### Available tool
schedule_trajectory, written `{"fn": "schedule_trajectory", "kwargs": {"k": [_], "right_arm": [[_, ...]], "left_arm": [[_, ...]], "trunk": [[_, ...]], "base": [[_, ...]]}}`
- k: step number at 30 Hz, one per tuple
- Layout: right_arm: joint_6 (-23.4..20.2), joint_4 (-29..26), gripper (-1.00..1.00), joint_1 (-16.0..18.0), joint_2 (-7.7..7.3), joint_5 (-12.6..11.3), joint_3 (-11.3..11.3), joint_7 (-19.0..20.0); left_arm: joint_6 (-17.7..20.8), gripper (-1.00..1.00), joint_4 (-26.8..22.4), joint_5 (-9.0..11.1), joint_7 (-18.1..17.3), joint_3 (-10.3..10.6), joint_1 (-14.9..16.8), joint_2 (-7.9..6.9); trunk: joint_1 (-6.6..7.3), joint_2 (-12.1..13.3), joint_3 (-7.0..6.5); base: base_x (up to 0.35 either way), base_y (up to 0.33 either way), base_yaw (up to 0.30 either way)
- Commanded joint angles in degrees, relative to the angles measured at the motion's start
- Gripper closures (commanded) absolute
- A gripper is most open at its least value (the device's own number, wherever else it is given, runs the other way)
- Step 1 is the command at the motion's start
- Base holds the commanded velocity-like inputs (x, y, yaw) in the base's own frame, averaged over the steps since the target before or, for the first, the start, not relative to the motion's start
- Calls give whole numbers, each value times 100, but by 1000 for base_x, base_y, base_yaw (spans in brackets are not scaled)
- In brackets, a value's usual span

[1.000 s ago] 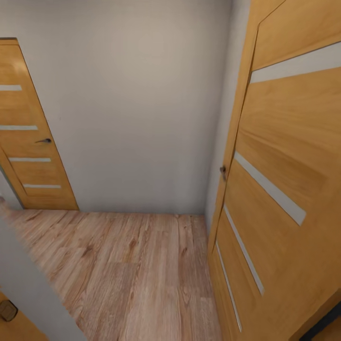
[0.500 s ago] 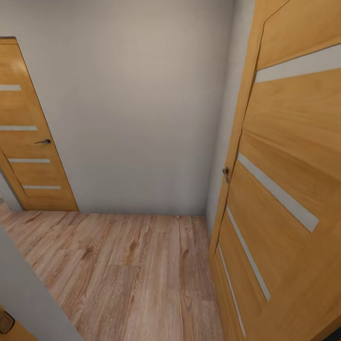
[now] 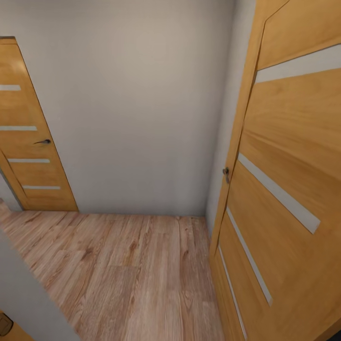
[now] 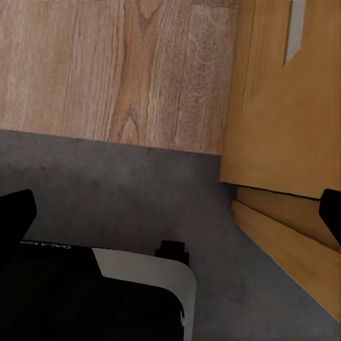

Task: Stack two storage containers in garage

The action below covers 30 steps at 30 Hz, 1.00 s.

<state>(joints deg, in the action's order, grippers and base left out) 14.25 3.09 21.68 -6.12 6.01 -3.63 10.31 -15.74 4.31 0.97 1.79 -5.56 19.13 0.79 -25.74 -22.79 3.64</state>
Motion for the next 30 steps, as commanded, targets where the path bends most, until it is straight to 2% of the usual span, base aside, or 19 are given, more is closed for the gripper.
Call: {"fn": "schedule_trajectory", "kwargs": {"k": [1,12,30], "right_arm": [[42,25,-100,12,-3,59,-41,6],[42,25,-100,12,-3,61,-41,6],[42,25,-100,12,-3,55,-39,6]], "left_arm": [[-43,-100,26,8,6,-33,12,0],[-42,-100,26,8,6,-33,12,-4],[-43,-100,26,8,7,-33,12,-7]], "trunk": [[-5,-13,13],[-5,-13,13],[-5,-13,13]], "base": [[171,0,0],[263,0,0],[43,32,0]]}}
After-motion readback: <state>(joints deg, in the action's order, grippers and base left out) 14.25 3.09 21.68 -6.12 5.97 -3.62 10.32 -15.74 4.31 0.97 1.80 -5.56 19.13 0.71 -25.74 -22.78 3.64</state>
